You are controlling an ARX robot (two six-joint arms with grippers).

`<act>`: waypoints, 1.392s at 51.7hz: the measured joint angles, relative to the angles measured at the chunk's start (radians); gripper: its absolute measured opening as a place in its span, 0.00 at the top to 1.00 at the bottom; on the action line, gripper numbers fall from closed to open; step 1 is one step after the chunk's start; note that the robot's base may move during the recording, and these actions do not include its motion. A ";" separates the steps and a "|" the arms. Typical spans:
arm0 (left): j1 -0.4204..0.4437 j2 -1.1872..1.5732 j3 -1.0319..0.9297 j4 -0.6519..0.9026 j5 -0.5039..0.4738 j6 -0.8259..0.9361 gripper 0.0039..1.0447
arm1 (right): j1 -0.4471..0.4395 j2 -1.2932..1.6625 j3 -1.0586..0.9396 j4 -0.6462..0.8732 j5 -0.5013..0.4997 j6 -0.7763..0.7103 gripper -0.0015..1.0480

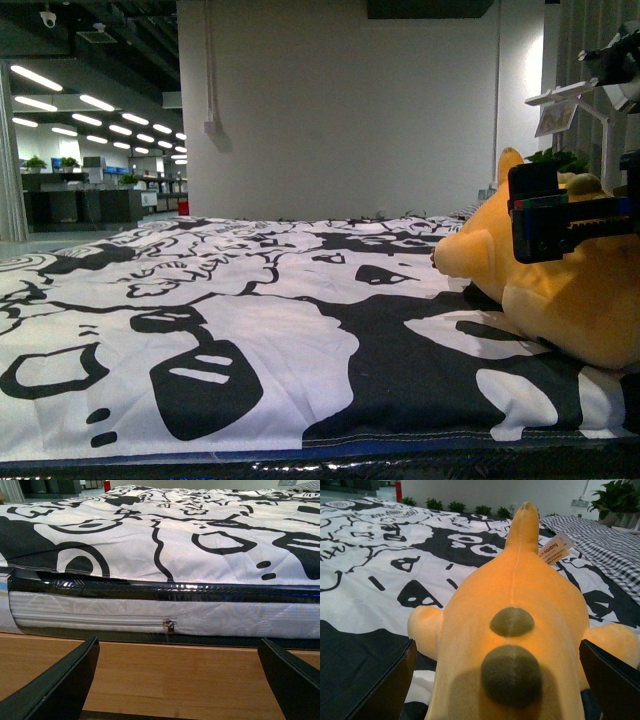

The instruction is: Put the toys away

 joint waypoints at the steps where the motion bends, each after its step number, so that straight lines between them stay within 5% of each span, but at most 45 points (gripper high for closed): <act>1: 0.000 0.000 0.000 0.000 0.000 0.000 0.06 | 0.000 0.005 0.003 -0.001 0.001 -0.001 0.06; 34: 0.000 0.000 0.000 0.000 0.000 0.000 0.06 | -0.020 0.126 0.068 -0.082 0.043 -0.066 0.06; 64: 0.000 0.000 0.000 0.000 0.000 0.000 0.06 | 0.010 0.012 0.023 -0.077 0.039 -0.027 0.83; 72: 0.000 0.000 0.000 0.000 0.000 0.000 0.06 | 0.022 -0.140 -0.012 -0.095 -0.030 0.037 0.89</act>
